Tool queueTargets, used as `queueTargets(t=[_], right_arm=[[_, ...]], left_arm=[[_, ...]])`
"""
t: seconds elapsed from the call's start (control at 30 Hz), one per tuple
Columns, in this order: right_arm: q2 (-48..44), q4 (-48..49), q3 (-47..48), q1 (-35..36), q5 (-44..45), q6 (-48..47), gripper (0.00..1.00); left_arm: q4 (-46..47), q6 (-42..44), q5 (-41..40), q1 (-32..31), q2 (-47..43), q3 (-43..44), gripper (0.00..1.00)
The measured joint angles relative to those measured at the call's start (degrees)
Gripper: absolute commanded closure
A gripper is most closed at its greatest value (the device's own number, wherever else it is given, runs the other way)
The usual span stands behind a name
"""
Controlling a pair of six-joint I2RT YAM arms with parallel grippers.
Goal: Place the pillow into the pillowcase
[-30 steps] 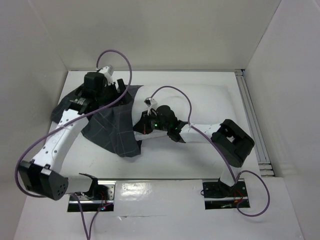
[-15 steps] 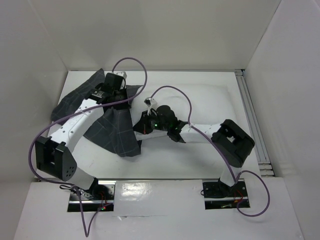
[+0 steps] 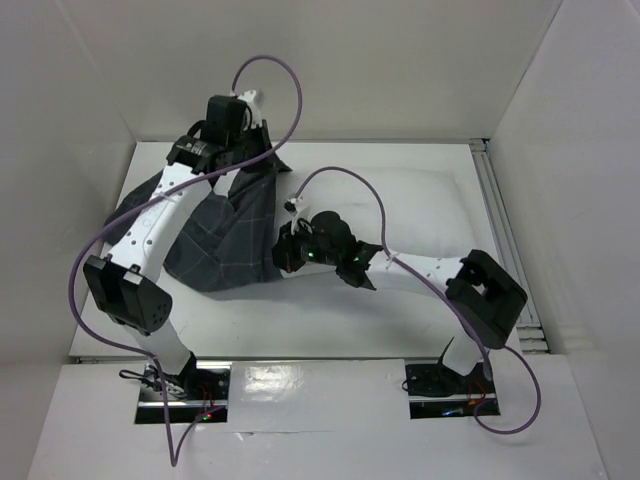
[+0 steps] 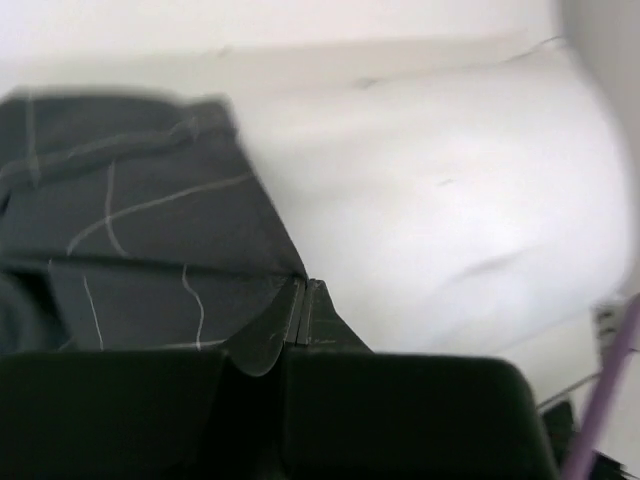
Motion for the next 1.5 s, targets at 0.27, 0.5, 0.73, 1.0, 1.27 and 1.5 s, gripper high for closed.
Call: queueTargets(t=[0.27,0.5,0.73,1.0,1.27,1.5], right_arm=[[-10.40,-7.26,0.57,3.76,8.02,-7.02,1.00],[0.94,-10.23,9.38,3.96,12.41,-9.84,0.26],[-16.44,-18.84,1.20,4.61,21.24,-10.97,0.08],[-34.67,-33.44,4.94,-1.66,43.10,-10.40,0.00],[-22.73,-48.59,6.99,-41.11,30.29,-6.71,0.00],[-21.59,-44.72,0.39,-51.58,13.44,-2.51,0.75]], left_arm=[[-1.20,-1.11,12.87,0.00,8.20,17.92,1.00],[0.61,-3.52,17.90,0.33,11.58,12.63,1.00],[0.72,-4.37,19.10,1.51,11.58,8.63,1.00],[1.01,-4.44,20.28,1.86,11.58,8.59,1.00],[1.20,-4.57,20.76,1.79,11.58,8.57,1.00],[1.42,-4.55,20.87,0.04,12.98,8.61,1.00]])
